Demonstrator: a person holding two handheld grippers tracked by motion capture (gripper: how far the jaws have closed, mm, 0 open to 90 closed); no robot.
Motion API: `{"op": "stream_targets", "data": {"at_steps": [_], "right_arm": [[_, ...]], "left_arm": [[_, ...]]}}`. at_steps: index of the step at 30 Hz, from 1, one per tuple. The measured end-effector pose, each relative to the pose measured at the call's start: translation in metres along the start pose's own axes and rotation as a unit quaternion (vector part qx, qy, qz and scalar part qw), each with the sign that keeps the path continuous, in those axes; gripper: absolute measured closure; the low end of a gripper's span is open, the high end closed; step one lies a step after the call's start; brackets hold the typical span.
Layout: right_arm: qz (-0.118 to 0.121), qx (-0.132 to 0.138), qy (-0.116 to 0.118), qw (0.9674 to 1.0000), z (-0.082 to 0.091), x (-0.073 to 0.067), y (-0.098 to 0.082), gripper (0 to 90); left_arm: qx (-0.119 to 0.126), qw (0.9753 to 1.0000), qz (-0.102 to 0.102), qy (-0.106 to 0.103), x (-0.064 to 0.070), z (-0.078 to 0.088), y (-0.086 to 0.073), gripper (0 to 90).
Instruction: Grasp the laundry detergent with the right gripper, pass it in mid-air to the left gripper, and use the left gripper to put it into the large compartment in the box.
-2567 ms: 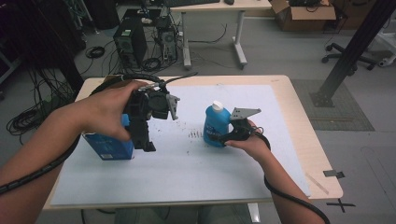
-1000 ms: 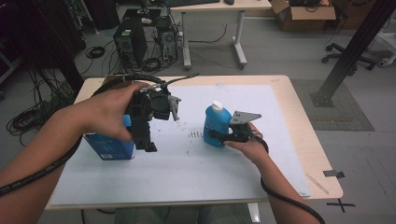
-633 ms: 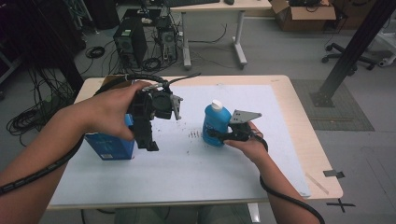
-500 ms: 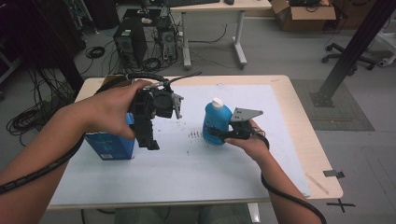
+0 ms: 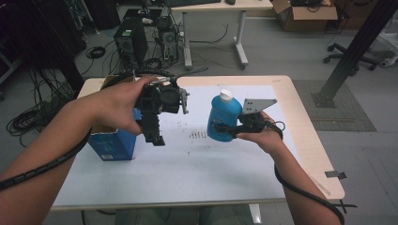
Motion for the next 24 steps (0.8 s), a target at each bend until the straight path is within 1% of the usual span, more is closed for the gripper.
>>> {"op": "stream_targets", "data": {"at_steps": [3,5,9,10,11,12,16,17,19,21,24], "right_arm": [[0.009,-0.001,0.016,0.9998,0.004,-0.004,0.004,45.8],[0.019,-0.003,0.025,0.9995,0.006,-0.007,0.006,45.7],[0.035,0.007,0.050,0.9981,0.010,-0.014,0.010,45.6],[0.038,0.008,0.053,0.9979,0.010,-0.015,0.011,45.5],[0.044,0.005,0.061,0.9972,0.010,-0.018,0.011,45.5],[0.044,0.005,0.061,0.9972,0.010,-0.018,0.011,45.5],[0.051,0.003,0.079,0.9956,0.007,-0.022,0.009,45.4],[0.056,-0.001,0.088,0.9946,0.005,-0.024,0.008,45.4],[0.060,-0.002,0.090,0.9942,0.004,-0.025,0.007,45.3],[0.063,-0.003,0.099,0.9931,0.001,-0.027,0.005,45.3],[0.067,-0.004,0.104,0.9922,-0.004,-0.030,0.005,45.3]], "left_arm": [[0.001,1.0000,0.003,0.001,-0.002,0.002,0.001,0.2],[0.002,1.0000,0.003,0.003,-0.004,0.003,0.002,0.2],[0.004,1.0000,0.004,0.000,-0.008,0.004,0.004,0.2],[0.003,1.0000,0.005,0.001,-0.008,0.004,0.004,0.1],[0.003,1.0000,0.006,0.001,-0.010,0.004,0.005,0.2],[0.003,1.0000,0.006,0.001,-0.010,0.004,0.005,0.2],[0.003,1.0000,0.007,0.000,-0.011,0.004,0.007,0.1],[0.001,1.0000,0.007,-0.001,-0.011,0.004,0.008,0.2],[0.001,1.0000,0.005,-0.001,-0.011,0.004,0.009,0.1],[0.002,1.0000,0.005,-0.001,-0.011,0.005,0.011,0.2],[0.003,1.0000,0.001,0.001,-0.012,0.005,0.014,0.2]]}}
Point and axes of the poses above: each handheld gripper's, and its own axes: z roughly backward along the jaws, y roughly out of its top, x roughly to its right, the point moved 1 cm from there along -z, roughly forward along the jaws, and after that the axes turned 13 degrees about -x, right-handed, at the moved point
